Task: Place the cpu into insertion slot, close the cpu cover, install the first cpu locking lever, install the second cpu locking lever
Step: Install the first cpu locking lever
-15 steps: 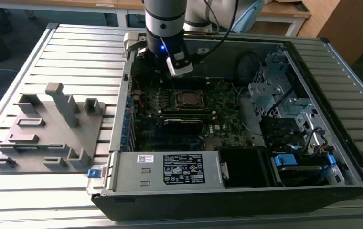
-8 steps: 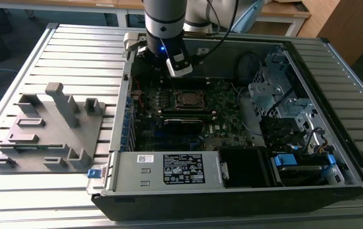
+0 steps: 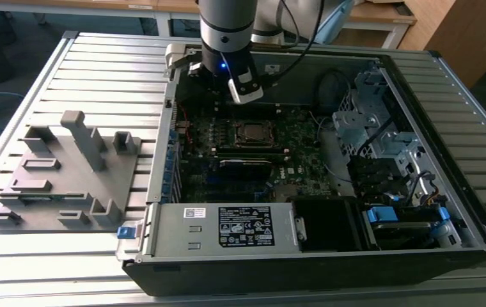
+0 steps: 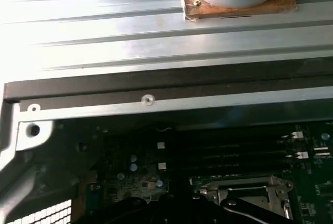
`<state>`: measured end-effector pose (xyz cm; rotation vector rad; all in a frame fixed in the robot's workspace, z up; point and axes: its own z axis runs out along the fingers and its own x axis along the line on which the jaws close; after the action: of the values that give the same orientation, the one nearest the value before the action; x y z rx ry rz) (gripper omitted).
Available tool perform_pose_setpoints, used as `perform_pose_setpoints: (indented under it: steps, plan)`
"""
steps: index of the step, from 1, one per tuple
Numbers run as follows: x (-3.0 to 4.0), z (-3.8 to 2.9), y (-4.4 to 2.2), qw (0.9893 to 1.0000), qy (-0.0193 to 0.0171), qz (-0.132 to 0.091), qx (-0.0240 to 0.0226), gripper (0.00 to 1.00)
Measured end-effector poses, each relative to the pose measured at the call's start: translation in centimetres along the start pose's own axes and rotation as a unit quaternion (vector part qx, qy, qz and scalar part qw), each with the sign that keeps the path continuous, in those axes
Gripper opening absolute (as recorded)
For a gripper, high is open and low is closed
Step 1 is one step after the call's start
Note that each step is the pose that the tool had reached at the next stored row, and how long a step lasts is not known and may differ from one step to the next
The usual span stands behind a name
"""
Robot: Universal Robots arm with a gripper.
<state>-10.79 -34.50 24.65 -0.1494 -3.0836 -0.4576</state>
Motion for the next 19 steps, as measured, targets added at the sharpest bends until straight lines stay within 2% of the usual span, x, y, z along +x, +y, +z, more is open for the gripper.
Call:
perform_pose_setpoints:
  steps: [14, 16, 19]
  plan:
    - [-3.66, 0.12, 0.32, 1.0000, 0.0000, 0.000, 0.0000, 0.10]
    - [-3.96, 0.13, 0.34, 1.0000, 0.0000, 0.000, 0.0000, 0.10]
    - [-3.98, 0.13, 0.34, 1.0000, 0.0000, 0.000, 0.0000, 0.10]
